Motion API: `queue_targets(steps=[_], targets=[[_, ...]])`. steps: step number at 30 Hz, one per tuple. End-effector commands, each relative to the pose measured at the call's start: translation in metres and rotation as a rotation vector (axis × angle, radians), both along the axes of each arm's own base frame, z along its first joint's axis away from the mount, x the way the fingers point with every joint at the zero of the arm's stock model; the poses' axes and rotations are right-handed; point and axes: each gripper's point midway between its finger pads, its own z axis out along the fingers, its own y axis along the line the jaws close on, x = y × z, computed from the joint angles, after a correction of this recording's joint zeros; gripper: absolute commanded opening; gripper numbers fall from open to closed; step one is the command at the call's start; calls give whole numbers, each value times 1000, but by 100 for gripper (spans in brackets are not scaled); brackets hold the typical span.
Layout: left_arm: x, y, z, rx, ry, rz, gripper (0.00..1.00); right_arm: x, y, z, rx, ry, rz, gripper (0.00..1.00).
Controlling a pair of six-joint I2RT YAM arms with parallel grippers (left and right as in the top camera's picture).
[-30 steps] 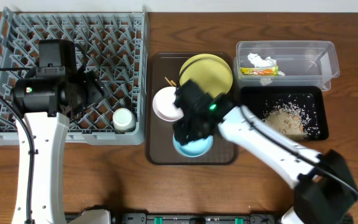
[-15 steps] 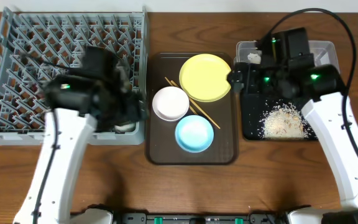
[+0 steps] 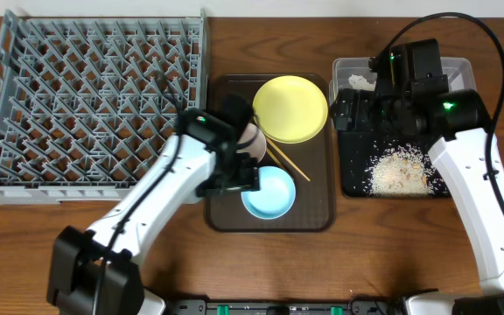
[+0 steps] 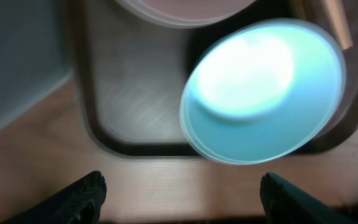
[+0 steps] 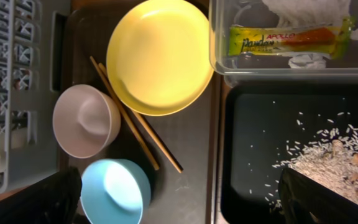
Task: Sort waste into correct bins and load items into the dishwasher
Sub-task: 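Reach the left gripper to the blue bowl and grasp its rim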
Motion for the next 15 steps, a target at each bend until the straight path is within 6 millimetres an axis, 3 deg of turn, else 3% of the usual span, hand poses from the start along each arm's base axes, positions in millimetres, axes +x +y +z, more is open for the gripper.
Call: queue_targets(steps=[1, 9, 15], targets=[[7, -3, -9, 59, -23, 61, 81, 0, -6, -4, -26, 3, -3, 99], [7, 1, -42, 152, 45, 81, 81, -7, -8, -8, -53, 27, 29, 99], [11, -2, -50, 149, 41, 69, 75, -5, -13, -9, -83, 21, 15, 99]])
